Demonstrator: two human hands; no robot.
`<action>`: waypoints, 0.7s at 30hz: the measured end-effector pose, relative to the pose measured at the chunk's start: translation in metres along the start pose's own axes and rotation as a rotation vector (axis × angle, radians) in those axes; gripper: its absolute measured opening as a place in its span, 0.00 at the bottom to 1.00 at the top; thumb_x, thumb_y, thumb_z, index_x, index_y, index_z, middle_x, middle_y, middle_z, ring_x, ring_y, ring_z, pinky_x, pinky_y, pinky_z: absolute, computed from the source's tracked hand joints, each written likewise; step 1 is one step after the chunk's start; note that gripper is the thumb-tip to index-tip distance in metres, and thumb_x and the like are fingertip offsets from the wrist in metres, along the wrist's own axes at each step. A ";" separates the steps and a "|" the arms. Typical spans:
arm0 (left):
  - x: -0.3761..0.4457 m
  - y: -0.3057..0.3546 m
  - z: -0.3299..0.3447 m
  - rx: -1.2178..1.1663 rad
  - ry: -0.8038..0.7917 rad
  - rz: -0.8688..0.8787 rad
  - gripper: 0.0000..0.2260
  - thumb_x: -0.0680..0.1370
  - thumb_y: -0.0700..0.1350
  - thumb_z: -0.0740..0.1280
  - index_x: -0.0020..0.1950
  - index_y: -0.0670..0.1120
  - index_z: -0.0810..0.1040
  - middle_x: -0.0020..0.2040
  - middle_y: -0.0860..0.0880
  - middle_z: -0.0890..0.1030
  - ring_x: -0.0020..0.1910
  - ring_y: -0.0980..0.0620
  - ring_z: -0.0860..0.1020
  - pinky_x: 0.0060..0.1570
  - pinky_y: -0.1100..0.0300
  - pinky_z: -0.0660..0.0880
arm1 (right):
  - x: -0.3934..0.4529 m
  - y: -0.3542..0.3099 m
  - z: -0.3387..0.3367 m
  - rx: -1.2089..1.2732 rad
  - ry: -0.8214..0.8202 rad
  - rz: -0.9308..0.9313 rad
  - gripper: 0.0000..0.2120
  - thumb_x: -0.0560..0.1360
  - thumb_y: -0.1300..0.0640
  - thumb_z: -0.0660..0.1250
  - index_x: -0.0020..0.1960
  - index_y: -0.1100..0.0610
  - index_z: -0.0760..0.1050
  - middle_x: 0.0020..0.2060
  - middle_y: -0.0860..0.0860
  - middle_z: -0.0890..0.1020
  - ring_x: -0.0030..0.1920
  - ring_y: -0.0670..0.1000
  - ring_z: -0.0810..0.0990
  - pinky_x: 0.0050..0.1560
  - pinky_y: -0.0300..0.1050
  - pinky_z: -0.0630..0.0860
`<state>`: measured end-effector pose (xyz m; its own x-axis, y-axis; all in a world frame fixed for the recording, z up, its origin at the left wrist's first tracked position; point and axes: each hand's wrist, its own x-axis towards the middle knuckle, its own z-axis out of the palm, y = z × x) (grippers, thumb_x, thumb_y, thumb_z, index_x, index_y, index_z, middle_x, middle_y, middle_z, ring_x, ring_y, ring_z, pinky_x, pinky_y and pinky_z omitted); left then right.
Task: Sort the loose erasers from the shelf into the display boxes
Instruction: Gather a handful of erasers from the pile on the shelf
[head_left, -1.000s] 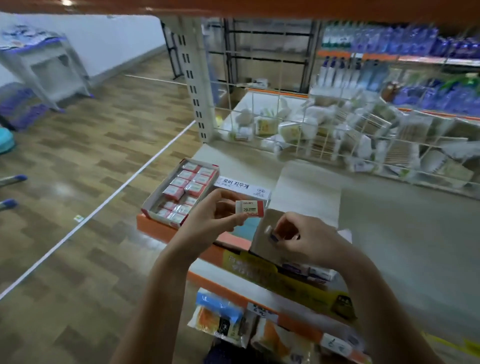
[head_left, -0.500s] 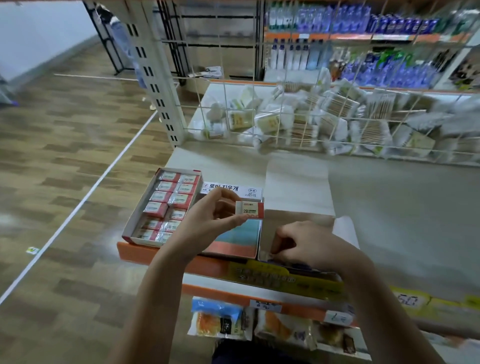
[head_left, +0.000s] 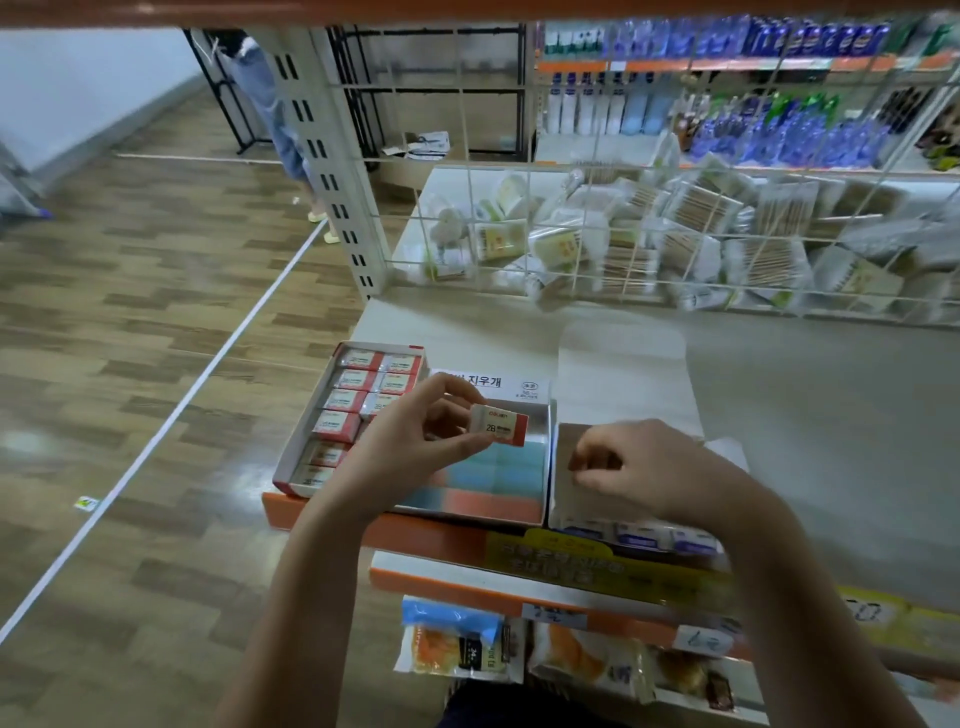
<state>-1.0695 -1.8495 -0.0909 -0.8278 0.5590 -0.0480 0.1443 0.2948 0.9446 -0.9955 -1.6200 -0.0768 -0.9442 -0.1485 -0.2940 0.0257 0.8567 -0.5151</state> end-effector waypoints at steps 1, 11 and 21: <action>-0.003 0.000 -0.006 0.007 0.008 -0.001 0.11 0.70 0.47 0.73 0.48 0.58 0.75 0.43 0.52 0.83 0.45 0.56 0.82 0.41 0.66 0.76 | 0.001 -0.002 -0.006 -0.001 0.057 -0.008 0.05 0.76 0.52 0.65 0.51 0.49 0.77 0.40 0.40 0.76 0.40 0.36 0.73 0.38 0.29 0.66; -0.024 -0.035 -0.068 0.251 0.252 -0.099 0.12 0.69 0.50 0.74 0.46 0.62 0.74 0.39 0.59 0.81 0.35 0.60 0.77 0.37 0.56 0.76 | 0.032 -0.073 -0.006 -0.064 0.274 -0.173 0.07 0.75 0.50 0.66 0.51 0.51 0.77 0.43 0.45 0.79 0.44 0.46 0.77 0.46 0.41 0.73; -0.028 -0.042 -0.087 0.483 0.256 -0.025 0.11 0.67 0.55 0.75 0.45 0.57 0.76 0.41 0.61 0.78 0.39 0.67 0.75 0.33 0.75 0.69 | 0.052 -0.109 0.052 -0.216 -0.062 -0.237 0.14 0.76 0.47 0.64 0.59 0.52 0.73 0.54 0.49 0.77 0.51 0.47 0.74 0.48 0.40 0.70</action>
<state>-1.0992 -1.9452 -0.1010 -0.9310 0.3584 0.0689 0.3055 0.6618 0.6846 -1.0306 -1.7472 -0.0776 -0.8937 -0.3804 -0.2381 -0.2691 0.8789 -0.3939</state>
